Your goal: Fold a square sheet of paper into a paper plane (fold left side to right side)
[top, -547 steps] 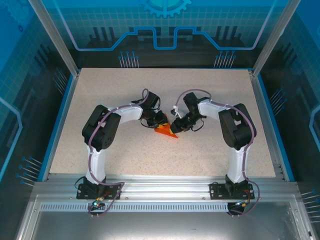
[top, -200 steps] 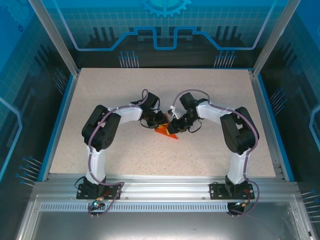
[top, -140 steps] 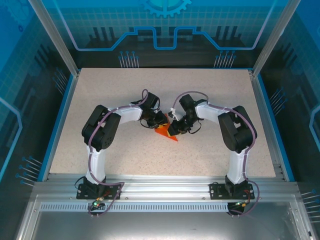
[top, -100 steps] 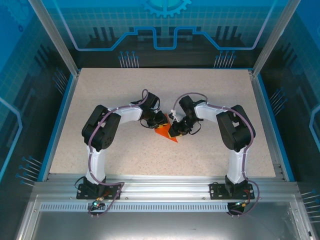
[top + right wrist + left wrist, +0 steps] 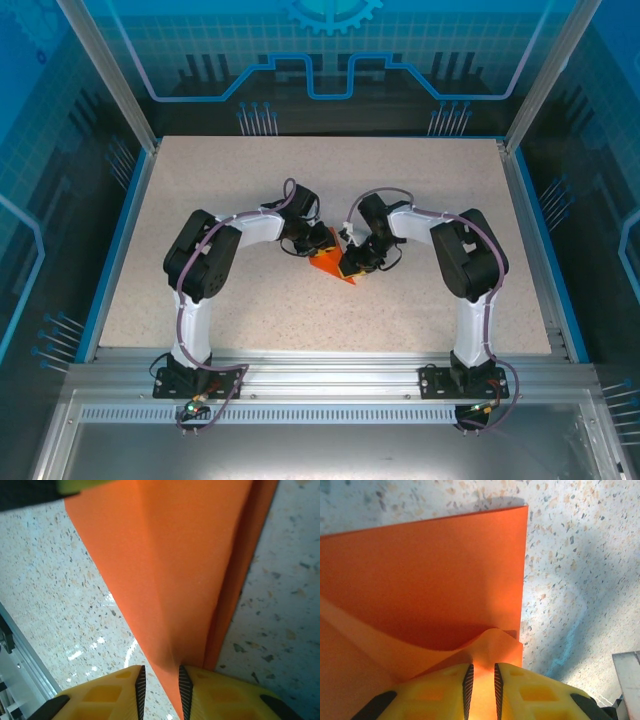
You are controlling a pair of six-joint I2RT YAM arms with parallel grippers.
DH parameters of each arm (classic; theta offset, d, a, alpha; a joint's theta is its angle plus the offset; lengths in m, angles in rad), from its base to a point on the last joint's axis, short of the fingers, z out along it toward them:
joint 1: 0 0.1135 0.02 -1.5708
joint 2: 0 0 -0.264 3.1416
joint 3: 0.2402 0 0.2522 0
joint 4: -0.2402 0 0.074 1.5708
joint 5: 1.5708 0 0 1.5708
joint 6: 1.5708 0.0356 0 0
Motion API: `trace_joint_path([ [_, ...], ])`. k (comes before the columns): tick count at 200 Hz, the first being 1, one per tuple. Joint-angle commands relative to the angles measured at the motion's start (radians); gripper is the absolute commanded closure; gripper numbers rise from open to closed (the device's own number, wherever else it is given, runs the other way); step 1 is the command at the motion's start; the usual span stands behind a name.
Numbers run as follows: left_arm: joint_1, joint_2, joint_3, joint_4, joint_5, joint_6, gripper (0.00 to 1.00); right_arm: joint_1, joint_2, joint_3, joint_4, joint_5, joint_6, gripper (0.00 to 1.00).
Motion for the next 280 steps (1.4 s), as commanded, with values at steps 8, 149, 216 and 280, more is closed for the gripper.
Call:
trace_joint_path([
  [8,0.033,0.018,-0.007,-0.058,-0.054,0.019,0.75,0.0,0.053,-0.054,-0.082,0.082,0.039,0.76],
  [149,0.214,0.098,0.154,-0.142,-0.057,0.13,0.74,-0.007,0.039,-0.097,-0.067,0.109,0.065,0.85],
  [216,0.228,-0.123,0.086,-0.15,-0.039,0.187,0.74,-0.007,0.037,-0.098,-0.046,0.108,0.079,0.87],
  [280,0.011,-0.229,-0.065,-0.039,-0.015,0.105,0.74,-0.008,0.04,-0.092,-0.049,0.115,0.078,0.87],
])
